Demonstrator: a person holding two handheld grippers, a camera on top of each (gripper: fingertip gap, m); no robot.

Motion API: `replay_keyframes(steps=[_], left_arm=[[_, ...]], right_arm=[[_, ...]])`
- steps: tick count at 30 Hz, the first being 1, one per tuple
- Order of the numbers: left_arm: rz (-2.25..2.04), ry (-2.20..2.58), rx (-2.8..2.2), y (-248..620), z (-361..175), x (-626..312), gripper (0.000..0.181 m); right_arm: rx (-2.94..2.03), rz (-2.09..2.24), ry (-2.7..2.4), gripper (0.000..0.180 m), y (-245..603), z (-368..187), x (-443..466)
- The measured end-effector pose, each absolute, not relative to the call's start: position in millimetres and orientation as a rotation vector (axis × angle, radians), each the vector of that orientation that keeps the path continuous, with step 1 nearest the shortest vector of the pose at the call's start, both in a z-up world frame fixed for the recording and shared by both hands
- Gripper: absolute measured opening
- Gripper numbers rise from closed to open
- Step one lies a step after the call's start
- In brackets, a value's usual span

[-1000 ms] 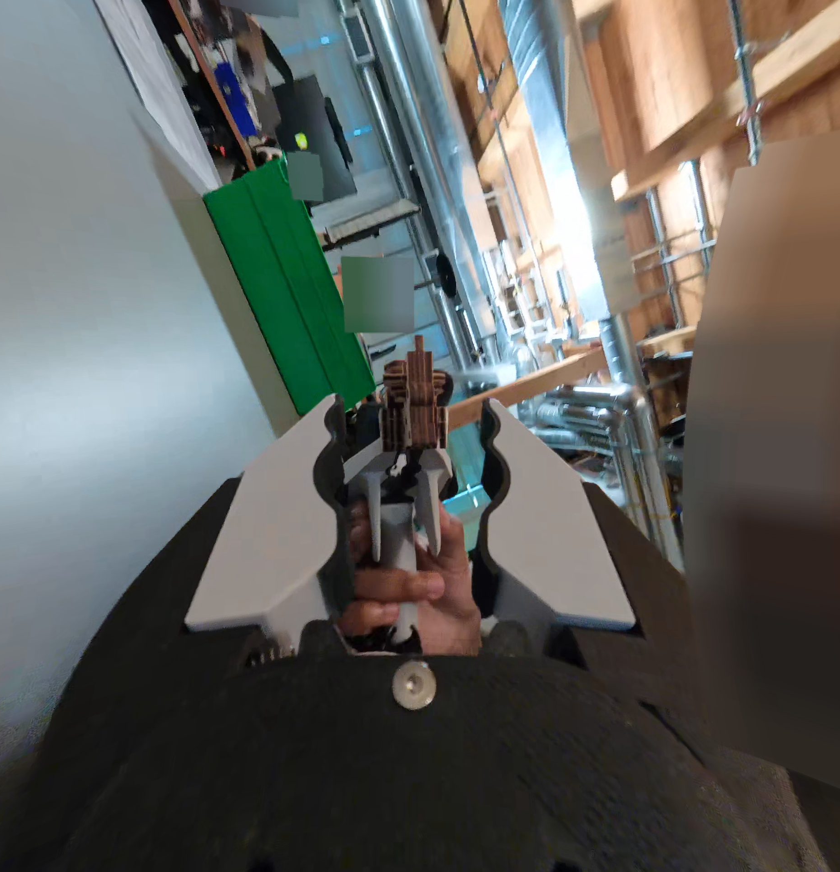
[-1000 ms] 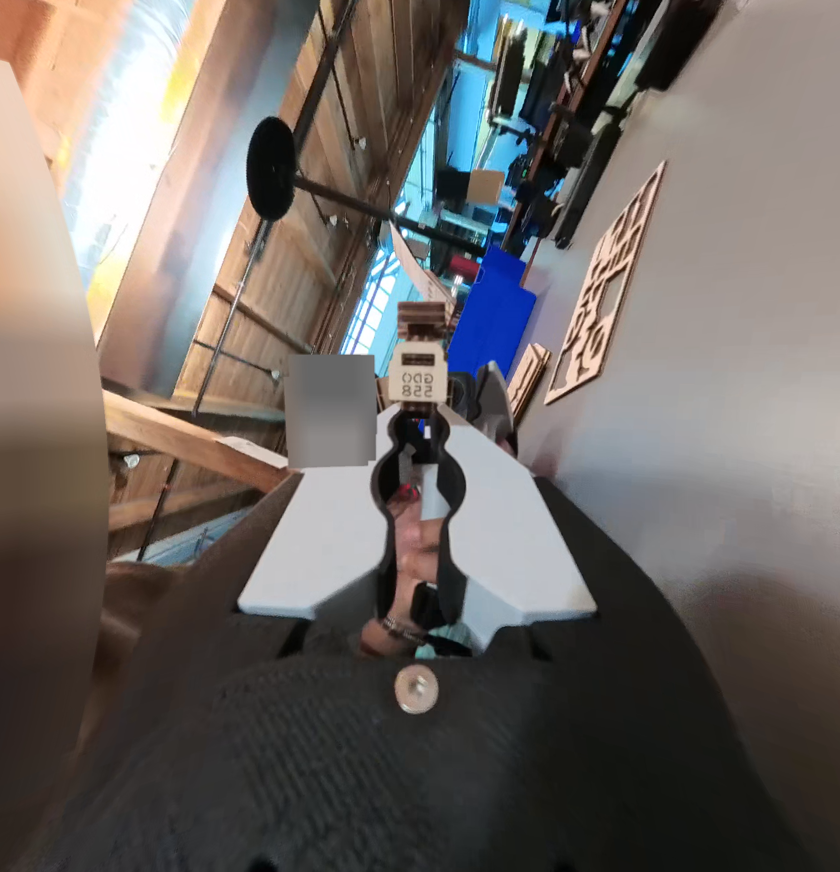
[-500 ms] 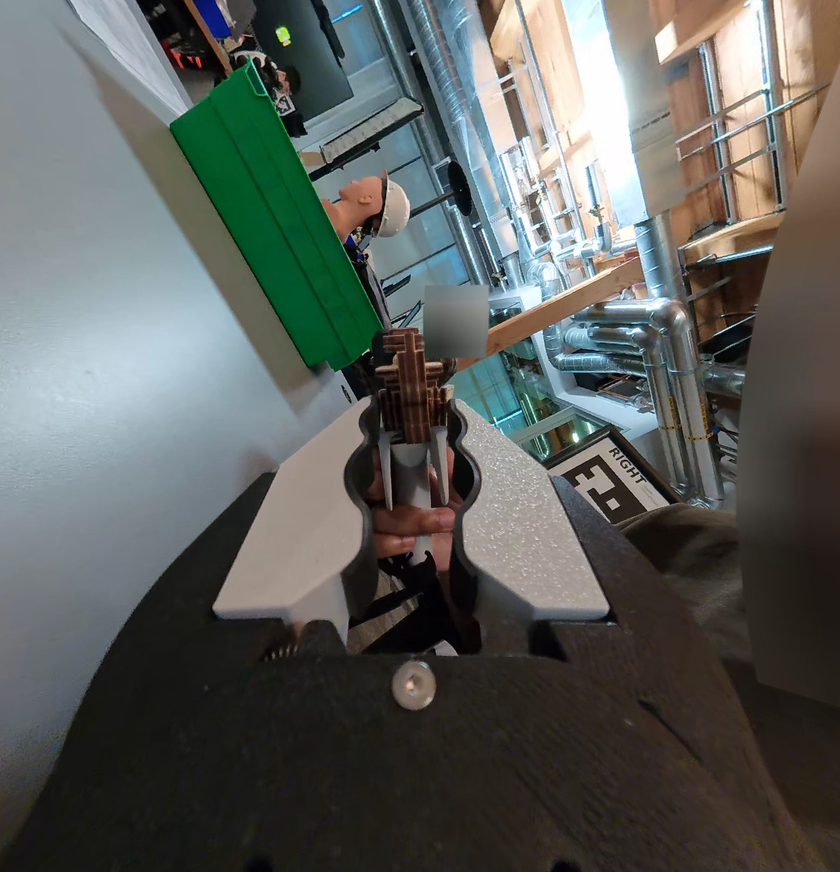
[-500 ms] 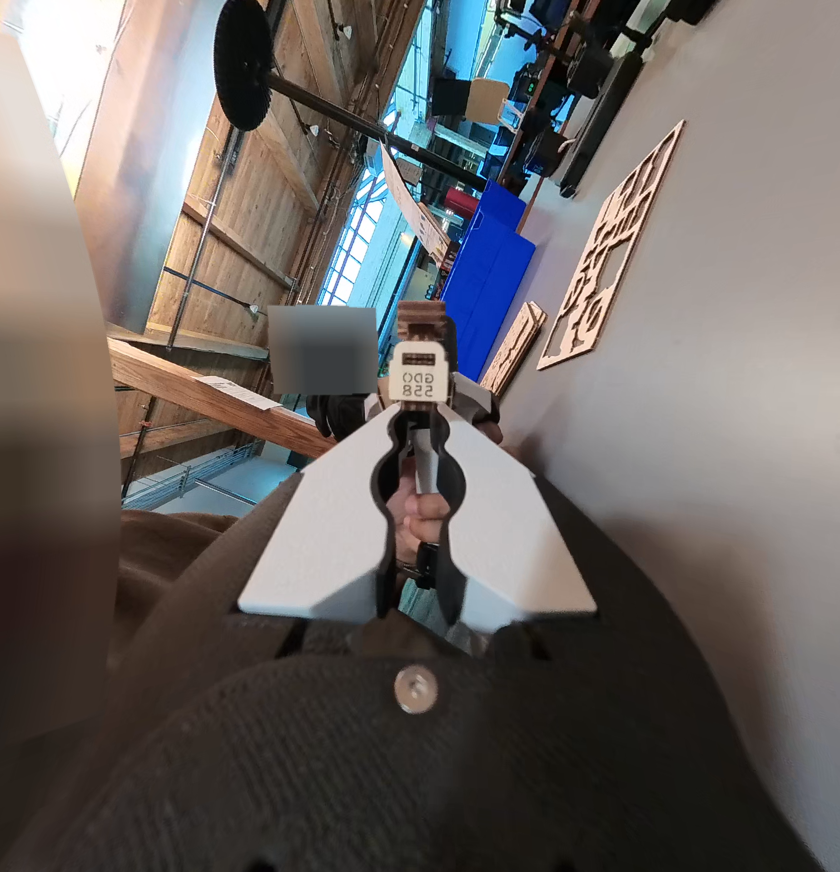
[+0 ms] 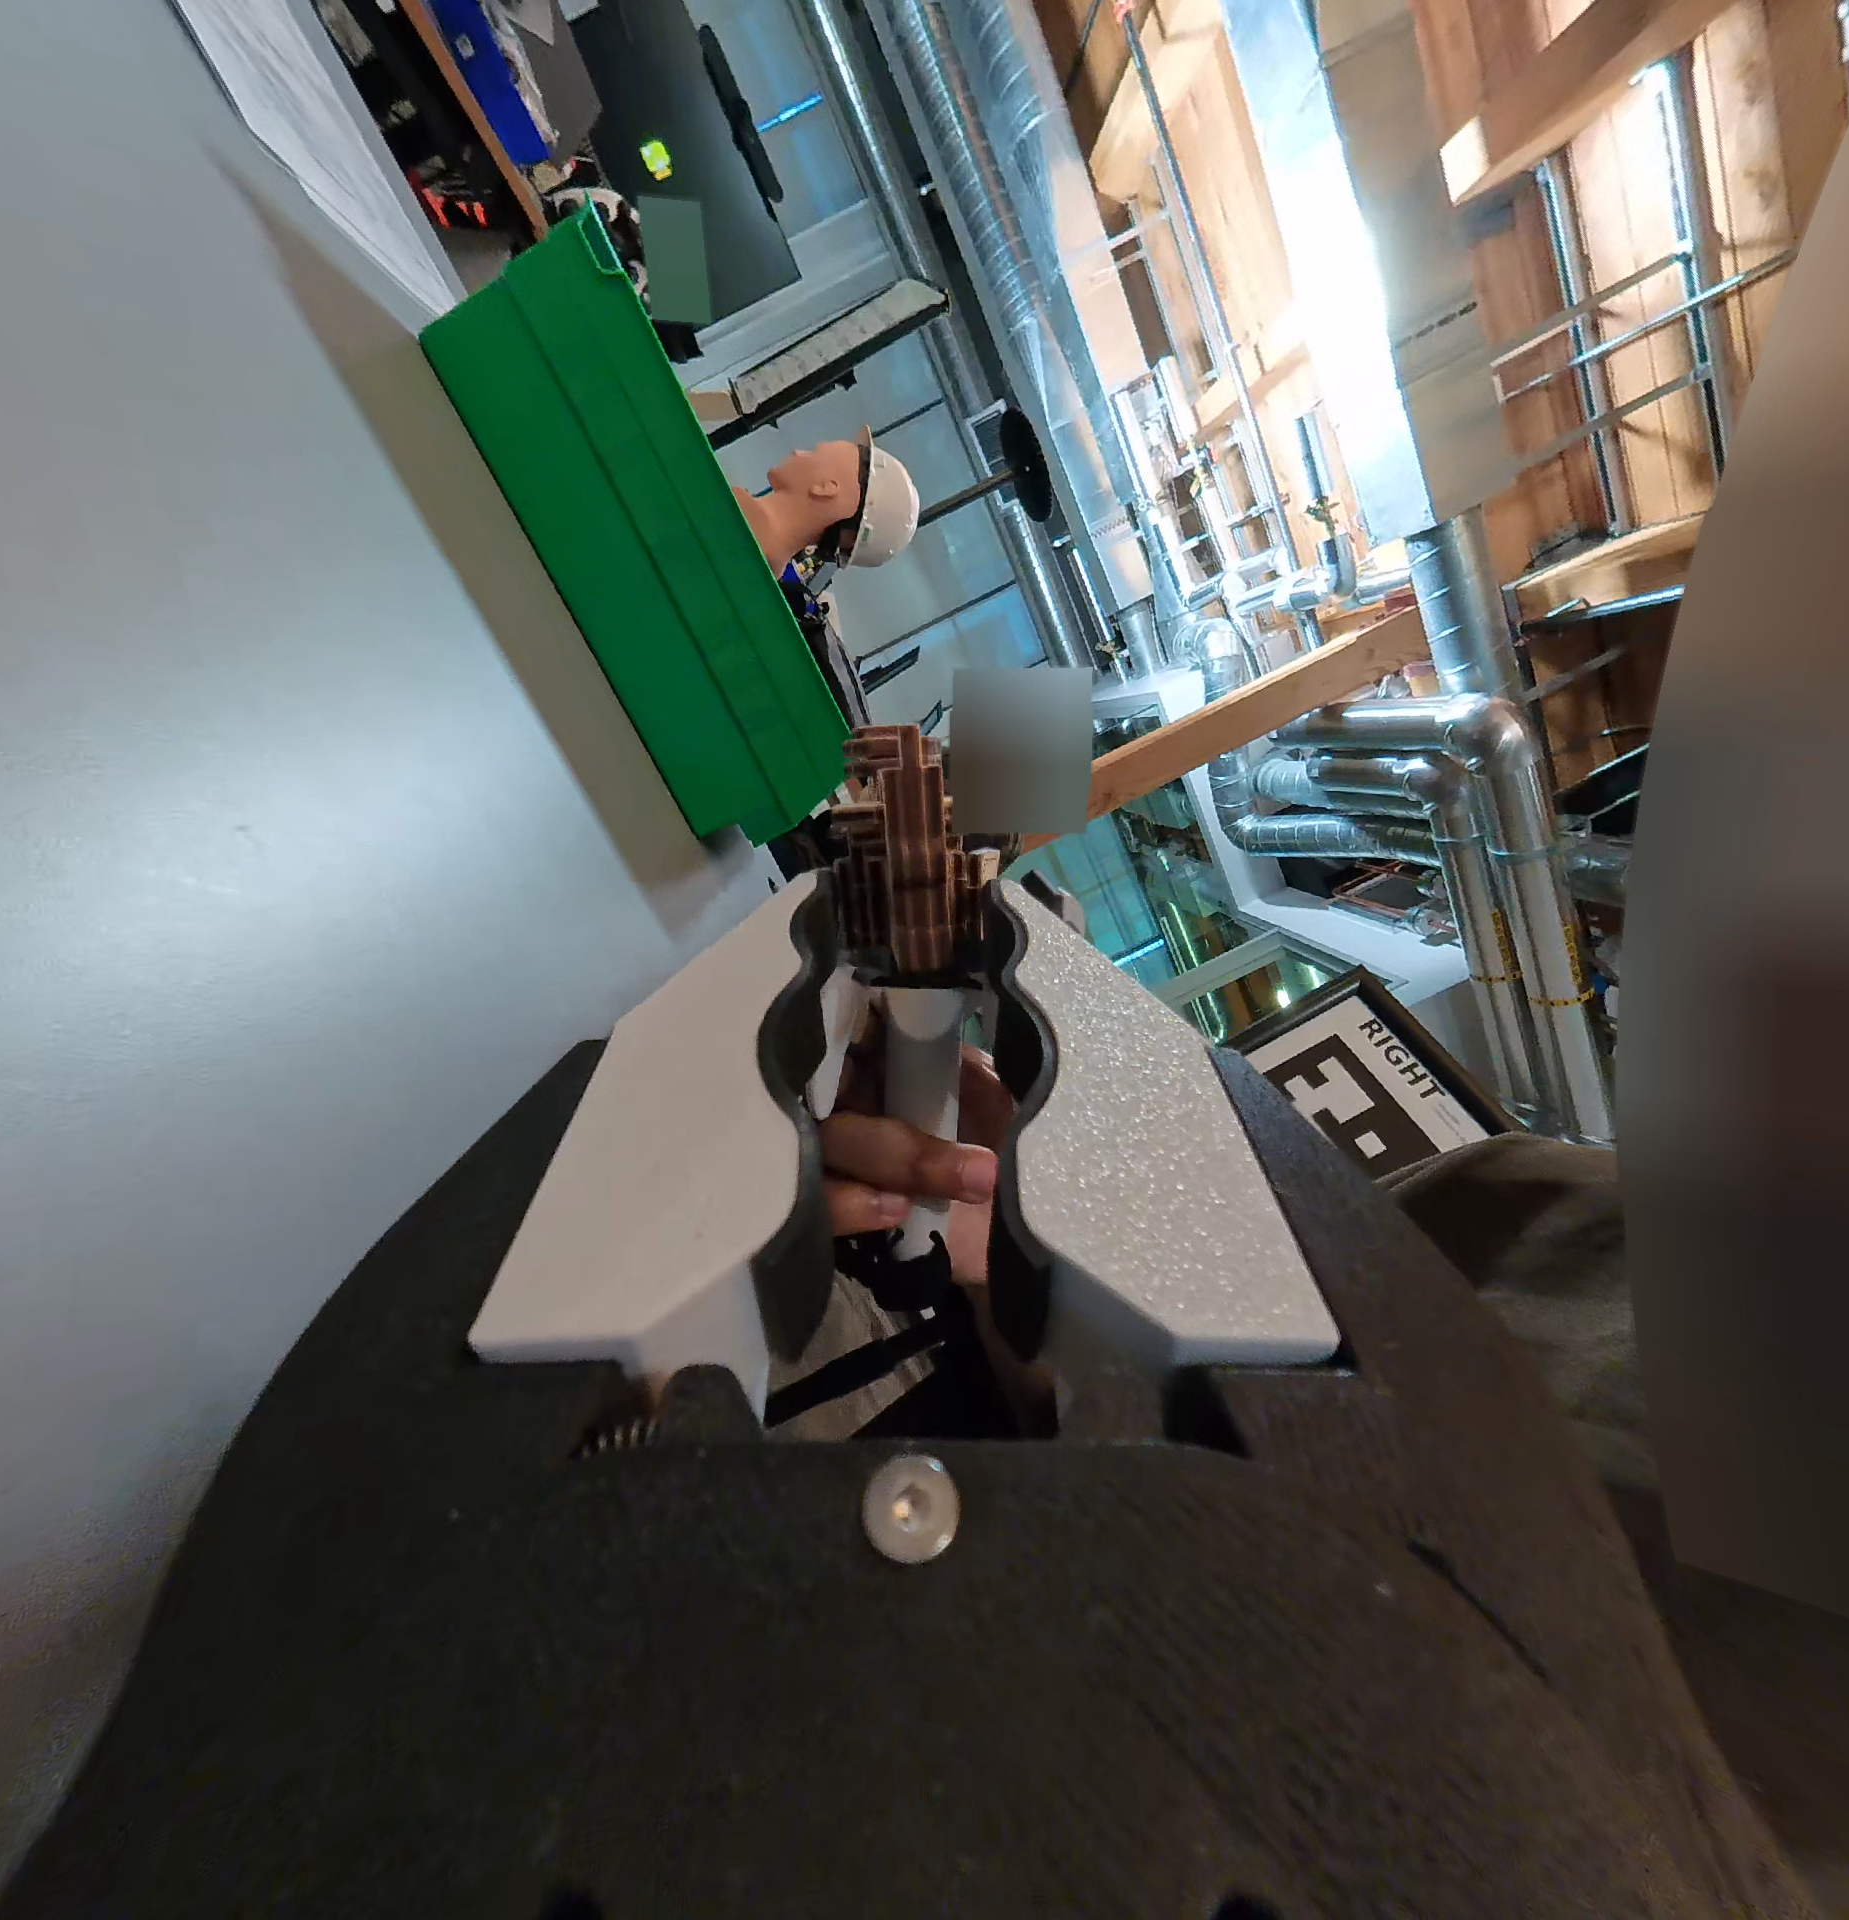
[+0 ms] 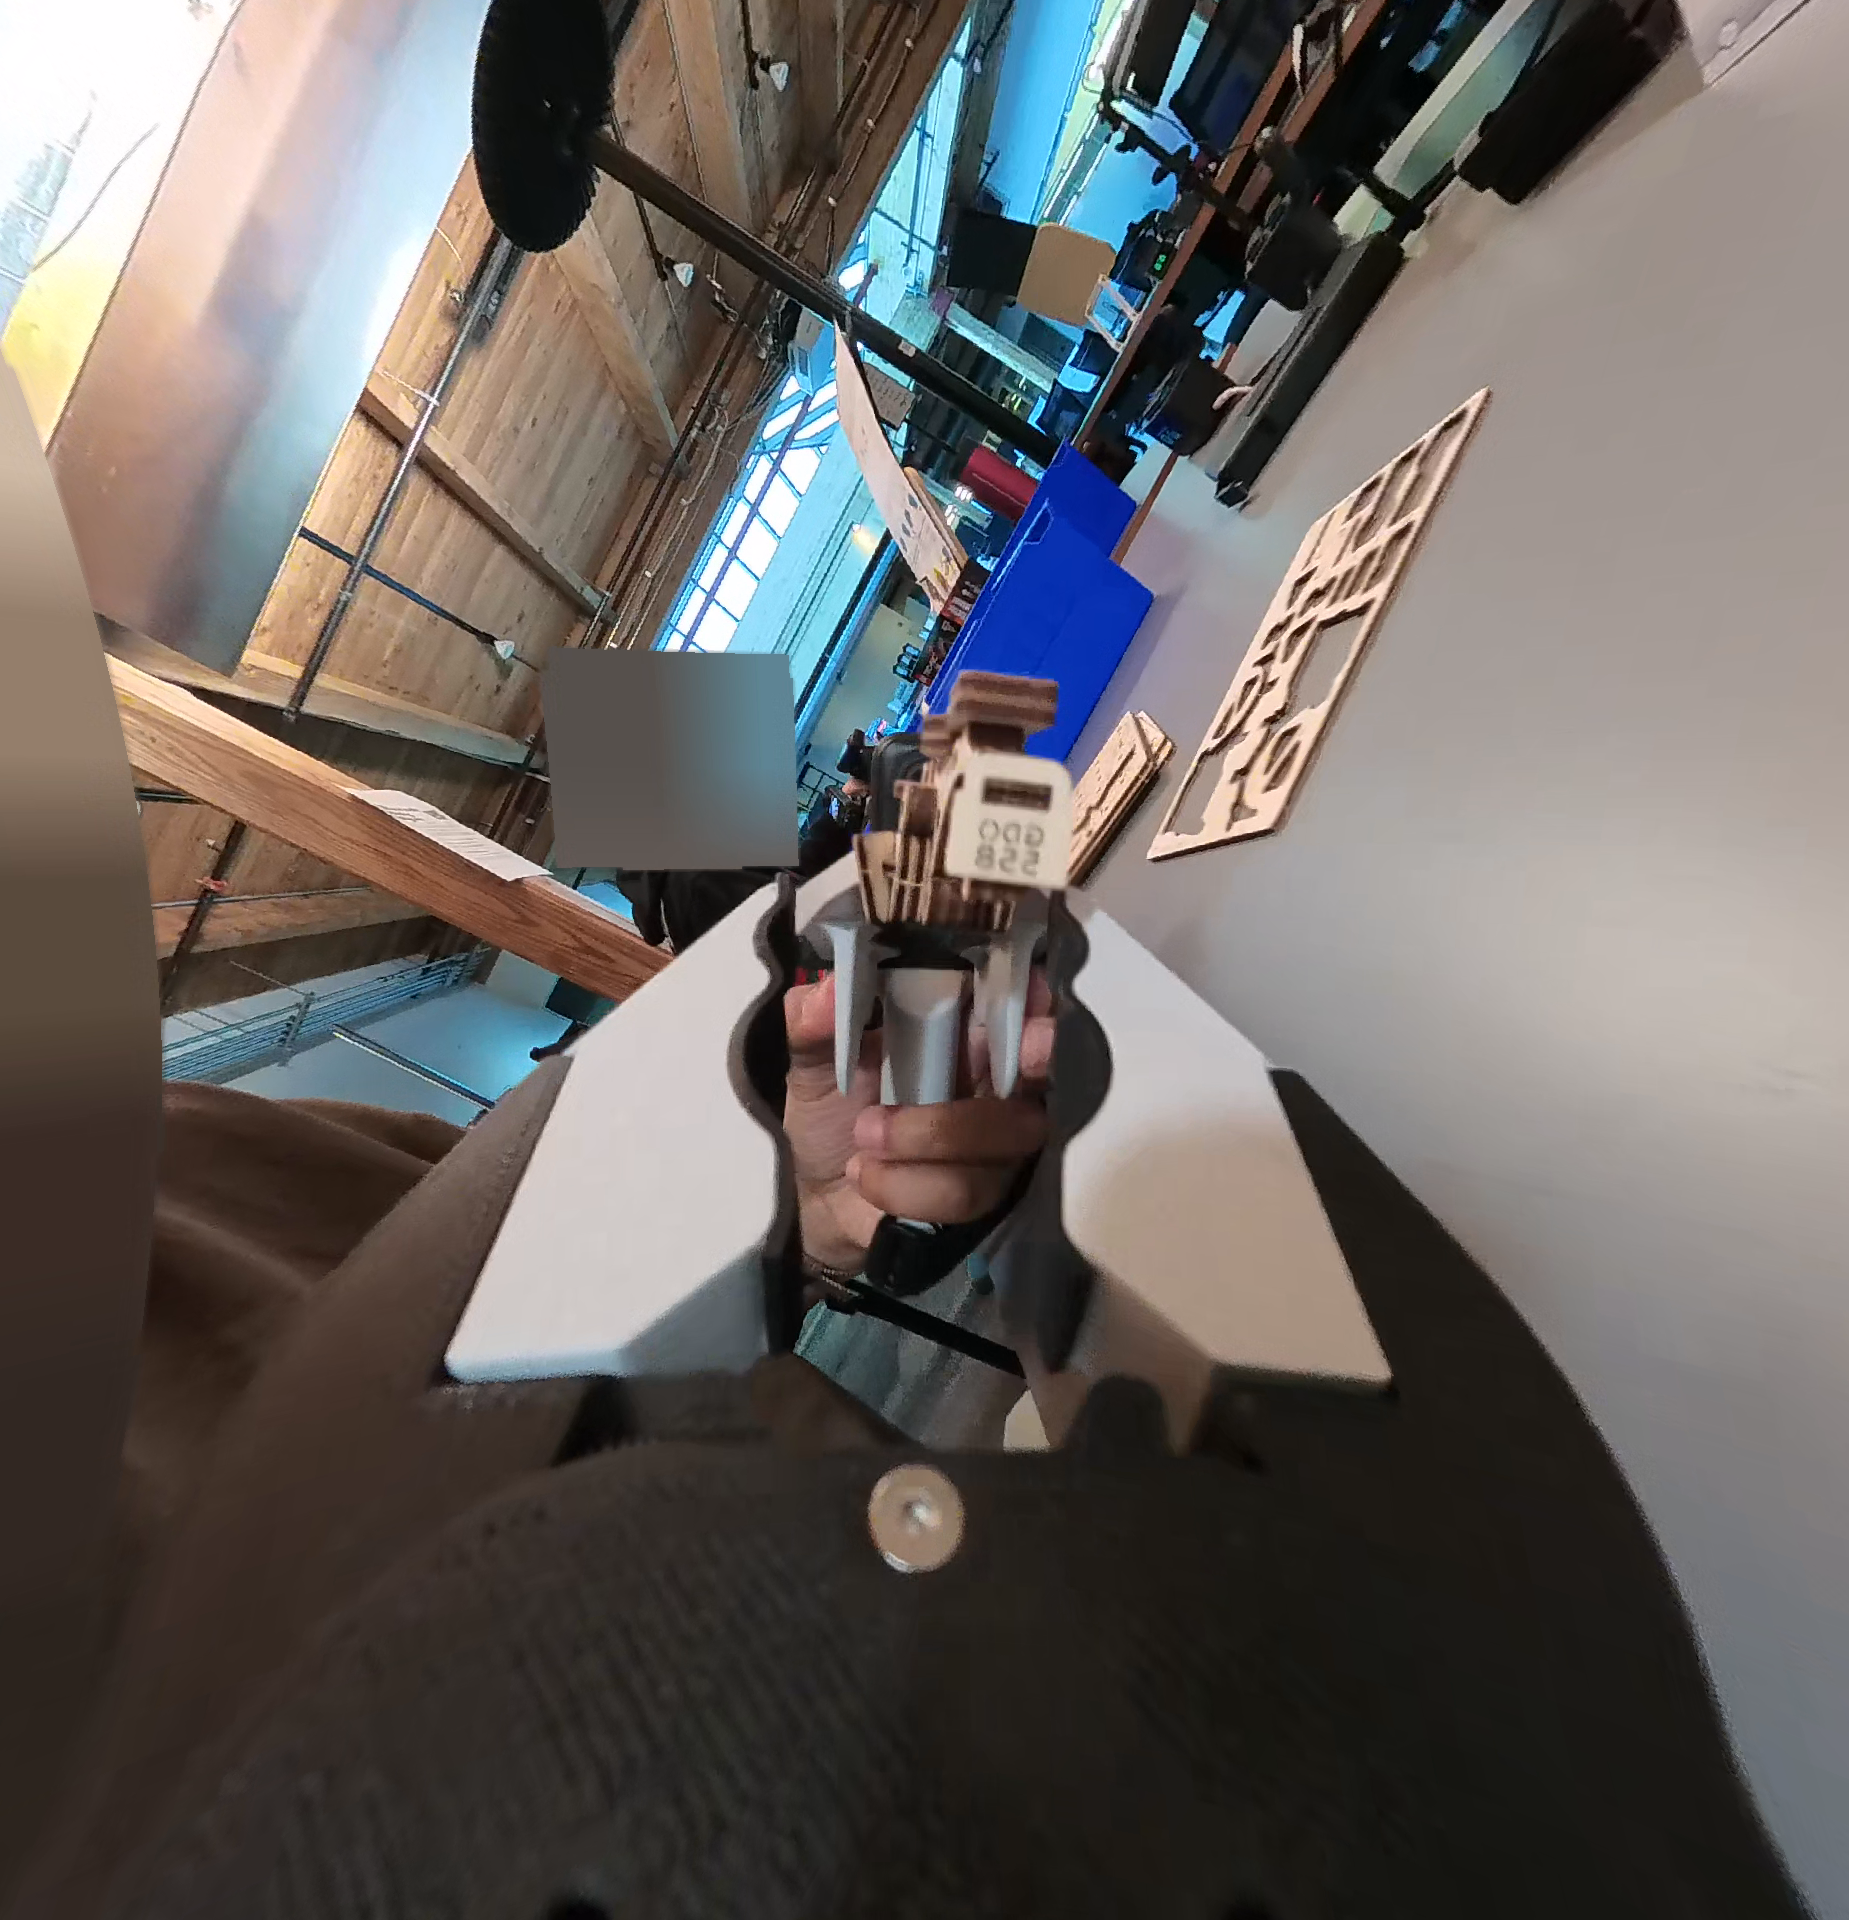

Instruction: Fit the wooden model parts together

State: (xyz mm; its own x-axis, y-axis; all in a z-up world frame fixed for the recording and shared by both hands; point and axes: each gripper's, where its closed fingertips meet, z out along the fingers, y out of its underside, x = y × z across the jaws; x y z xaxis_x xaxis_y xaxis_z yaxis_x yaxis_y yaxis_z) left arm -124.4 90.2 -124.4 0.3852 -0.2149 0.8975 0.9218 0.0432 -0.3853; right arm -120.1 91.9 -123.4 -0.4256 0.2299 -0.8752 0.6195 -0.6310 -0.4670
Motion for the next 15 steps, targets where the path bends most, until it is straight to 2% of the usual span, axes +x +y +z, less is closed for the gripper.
replay_keyframes(steps=[5, 15], left_arm=[[-1.02, -0.739, -1.222, 94.1, -123.1, -115.5, 0.025], [-0.987, -0.704, -1.249, 93.9, -121.1, -112.6, 0.025]], right_arm=[[1.503, -2.145, 1.169, 0.03, 92.1, -123.1, -118.1], [1.469, -2.139, 1.141, 0.031, 92.6, -120.7, -116.0]])
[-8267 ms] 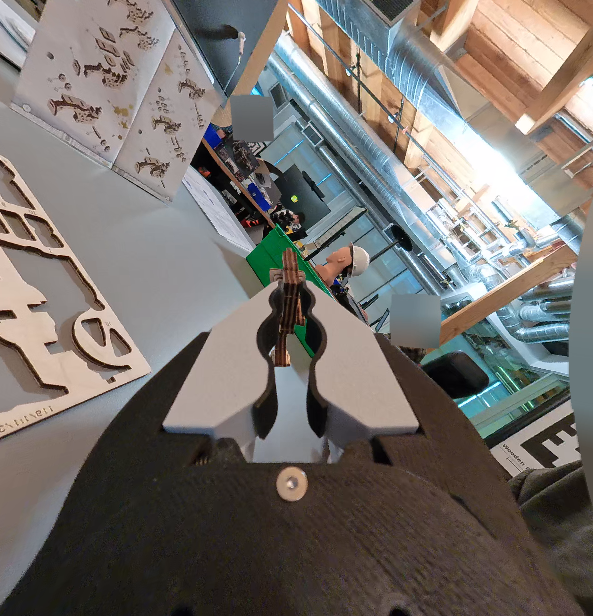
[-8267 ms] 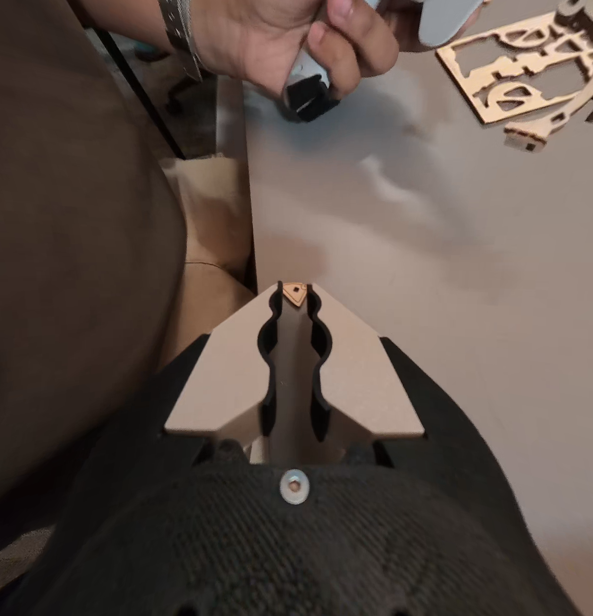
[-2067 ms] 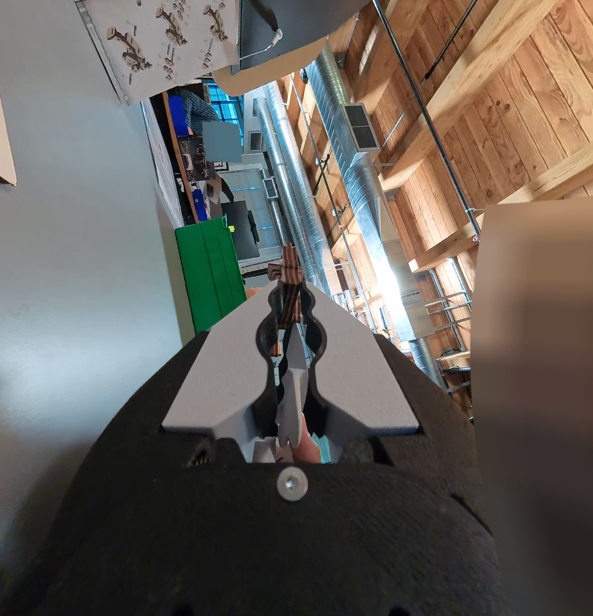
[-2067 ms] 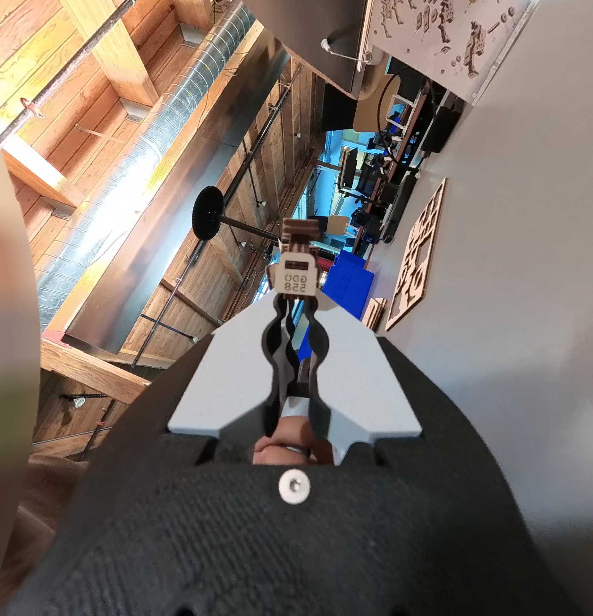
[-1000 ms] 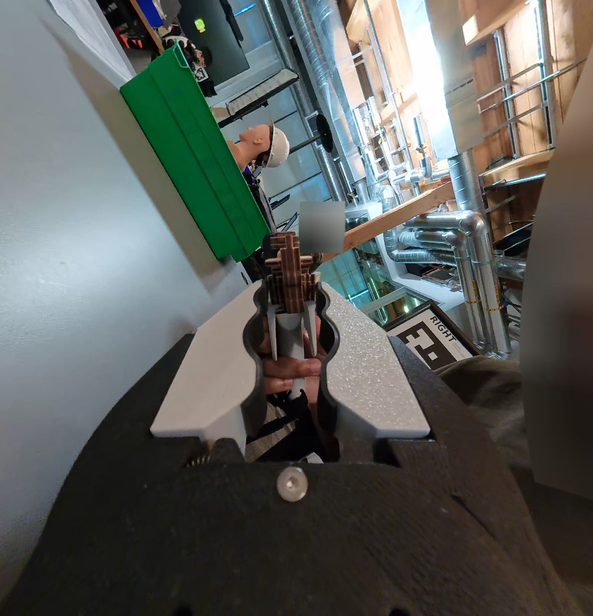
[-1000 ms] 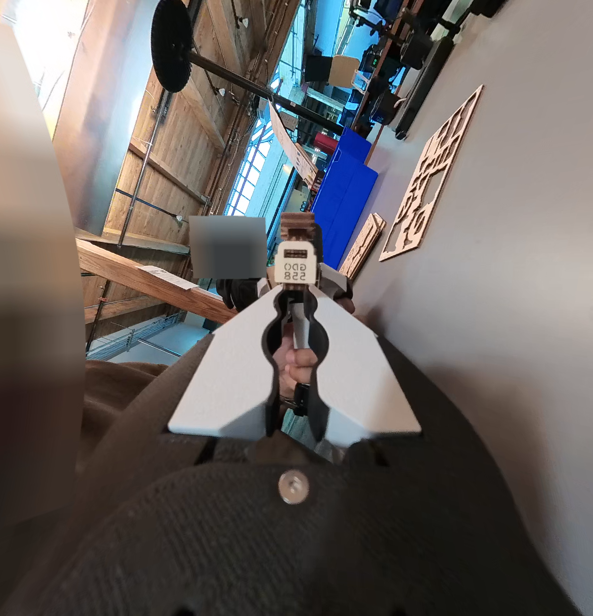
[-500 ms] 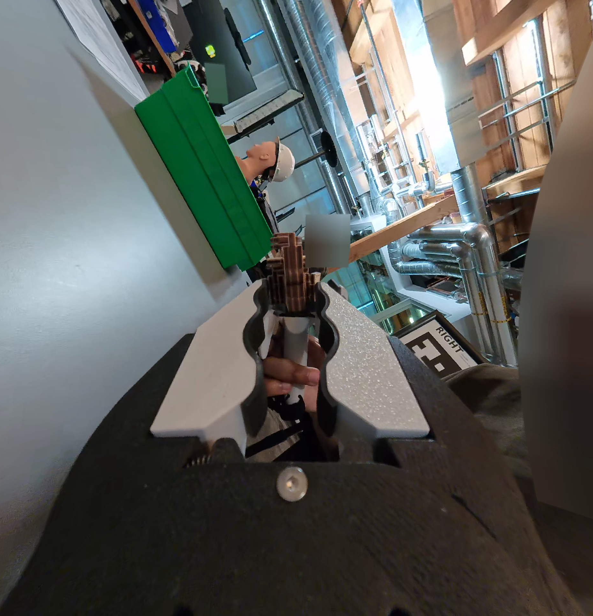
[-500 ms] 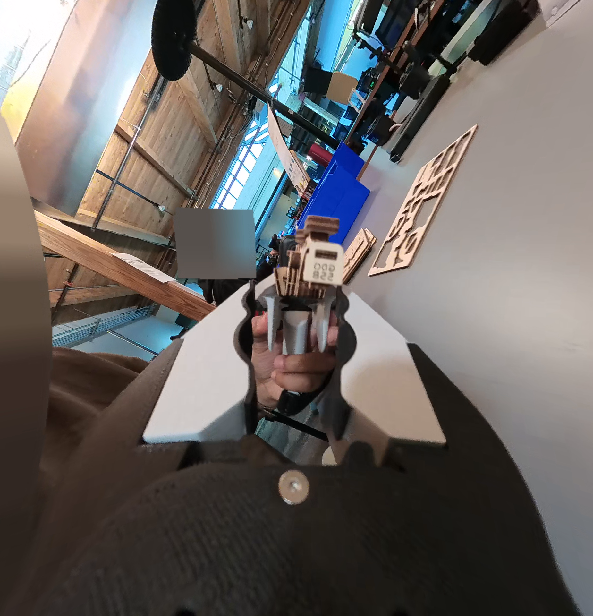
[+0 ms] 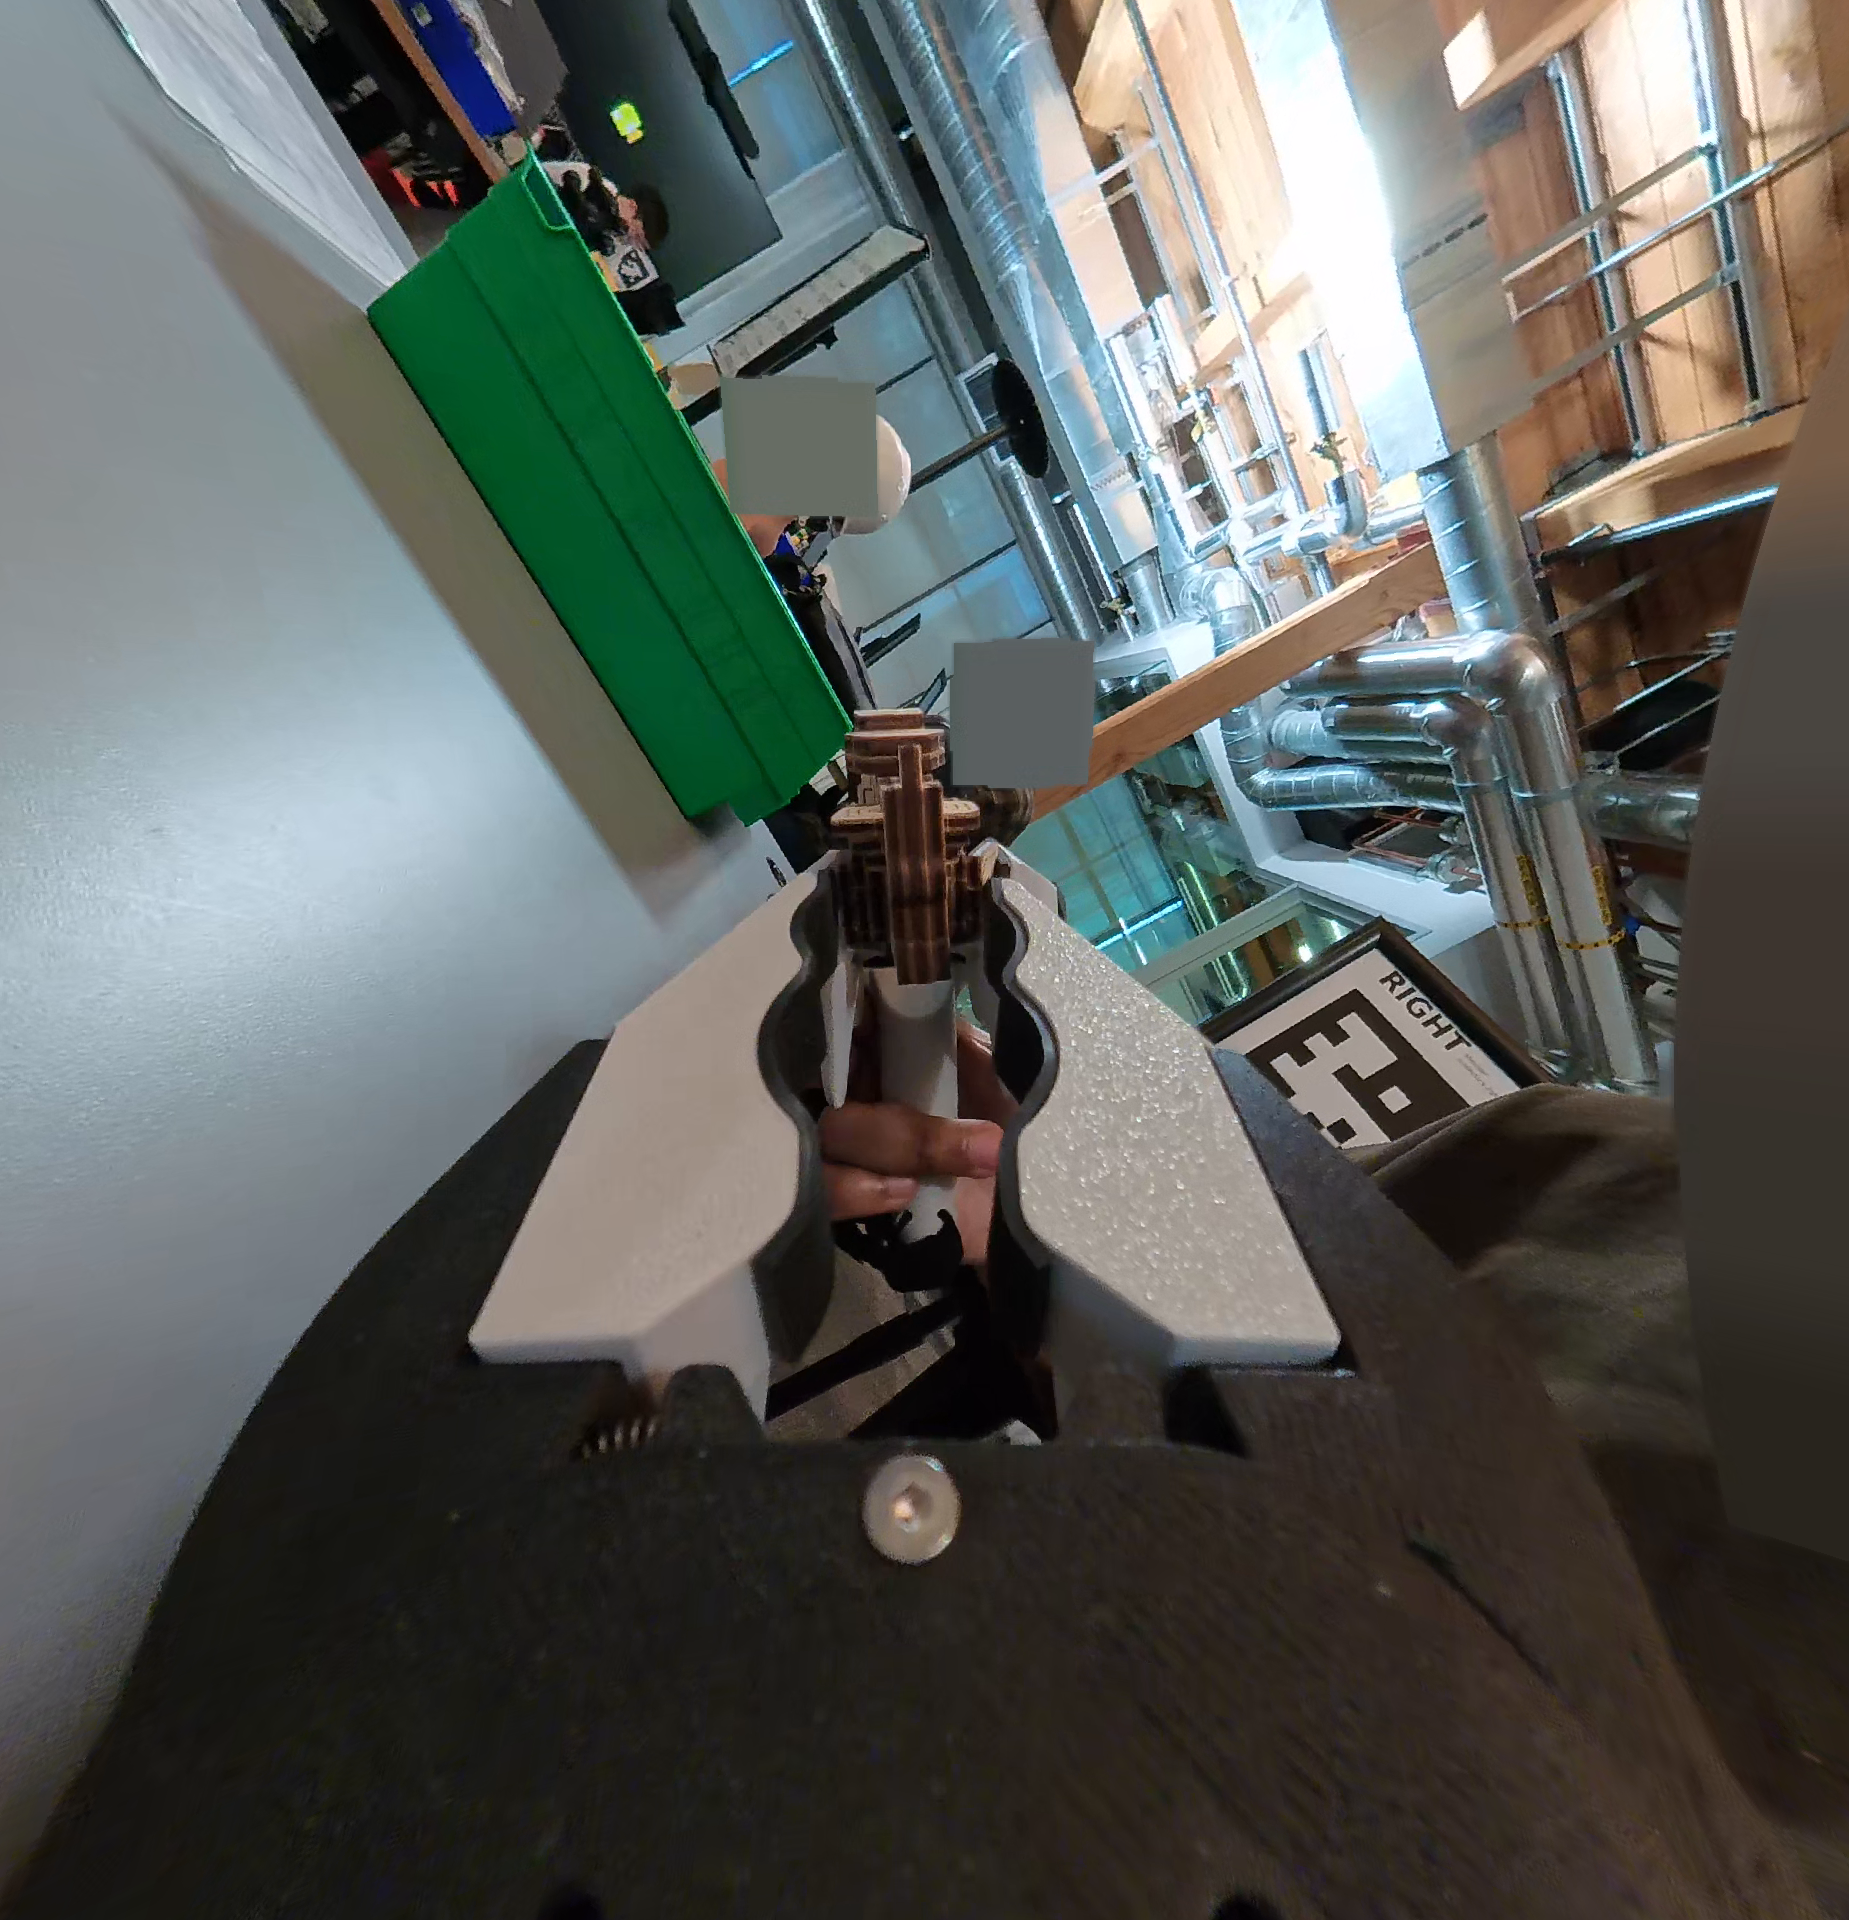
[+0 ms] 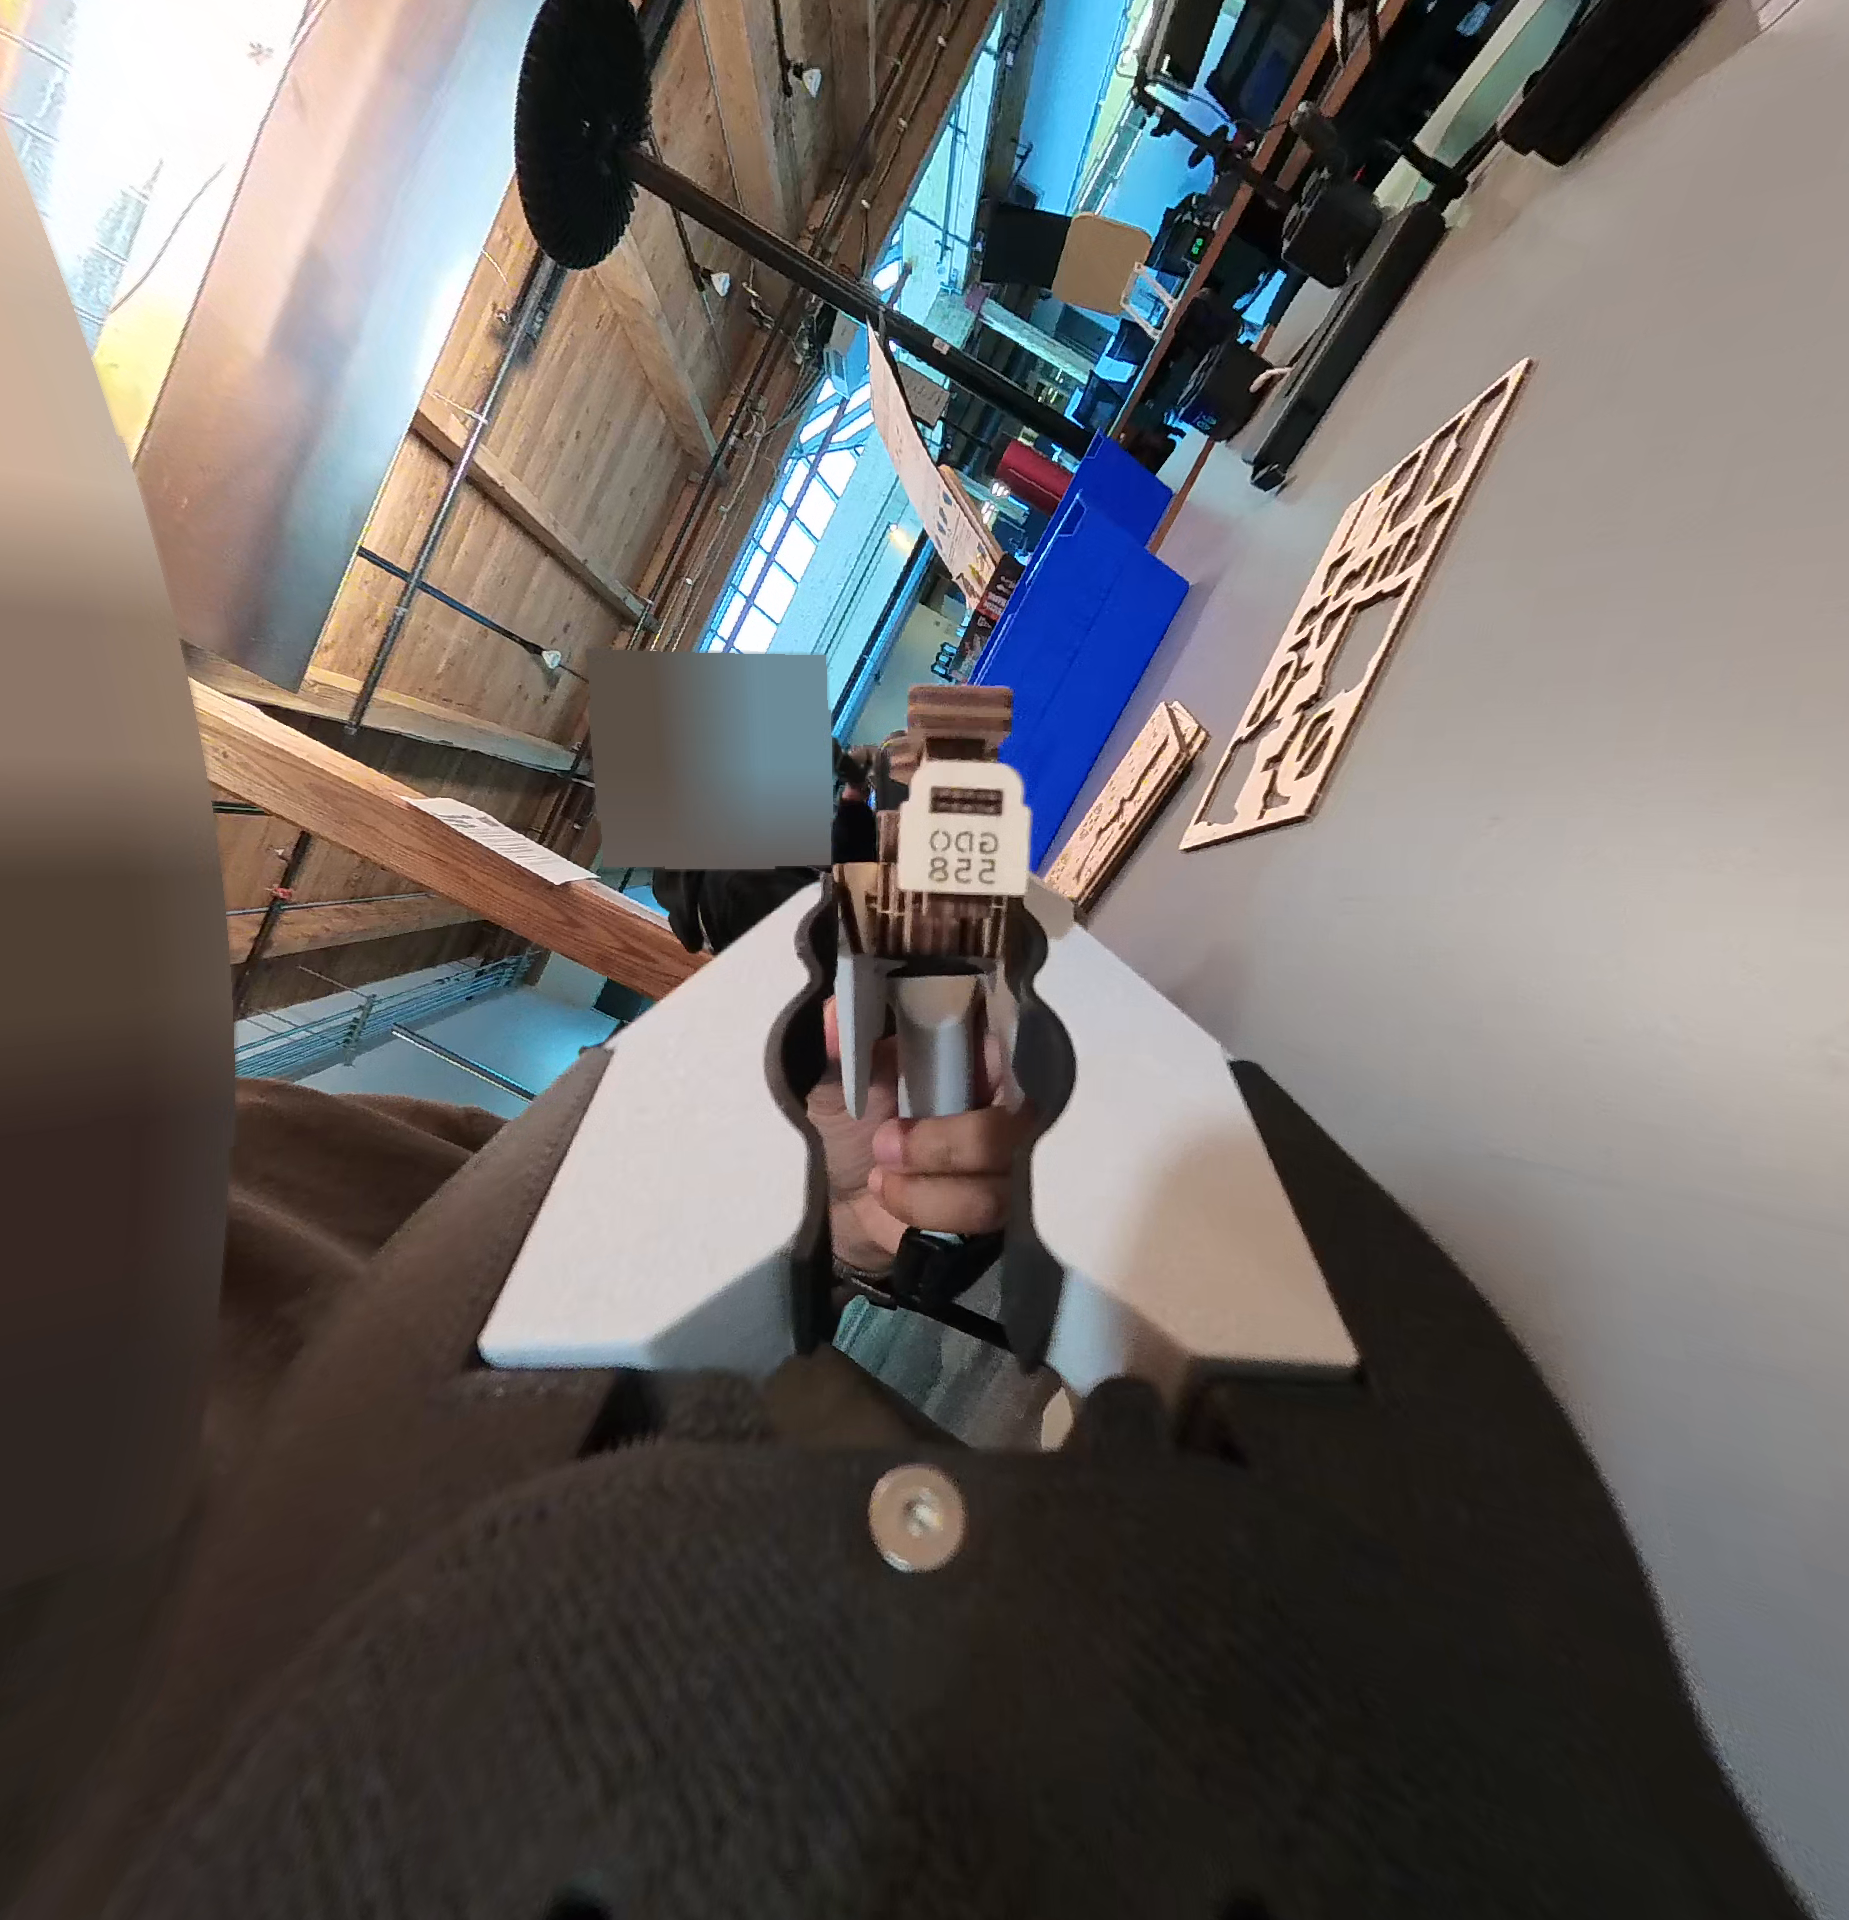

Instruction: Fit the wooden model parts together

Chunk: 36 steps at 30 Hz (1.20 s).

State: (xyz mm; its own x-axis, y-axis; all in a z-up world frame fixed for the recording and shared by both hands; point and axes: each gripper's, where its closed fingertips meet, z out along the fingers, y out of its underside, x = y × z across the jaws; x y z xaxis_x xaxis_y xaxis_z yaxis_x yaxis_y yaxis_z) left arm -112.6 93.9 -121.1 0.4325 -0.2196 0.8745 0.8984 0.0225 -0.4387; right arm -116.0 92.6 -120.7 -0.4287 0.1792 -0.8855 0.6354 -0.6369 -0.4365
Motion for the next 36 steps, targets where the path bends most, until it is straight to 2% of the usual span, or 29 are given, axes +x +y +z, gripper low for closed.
replay_keyframes(steps=[9, 36], left_arm=[[-0.976, -0.671, -1.258, 94, -119, -110, 0.026], [-0.882, -0.551, -1.298, 92, -106, -105, 0.024]], right_arm=[[1.455, -2.135, 1.147, 0.026, 93, -120, -115], [1.364, -2.223, 1.226, 0.028, 91, -106, -111]])
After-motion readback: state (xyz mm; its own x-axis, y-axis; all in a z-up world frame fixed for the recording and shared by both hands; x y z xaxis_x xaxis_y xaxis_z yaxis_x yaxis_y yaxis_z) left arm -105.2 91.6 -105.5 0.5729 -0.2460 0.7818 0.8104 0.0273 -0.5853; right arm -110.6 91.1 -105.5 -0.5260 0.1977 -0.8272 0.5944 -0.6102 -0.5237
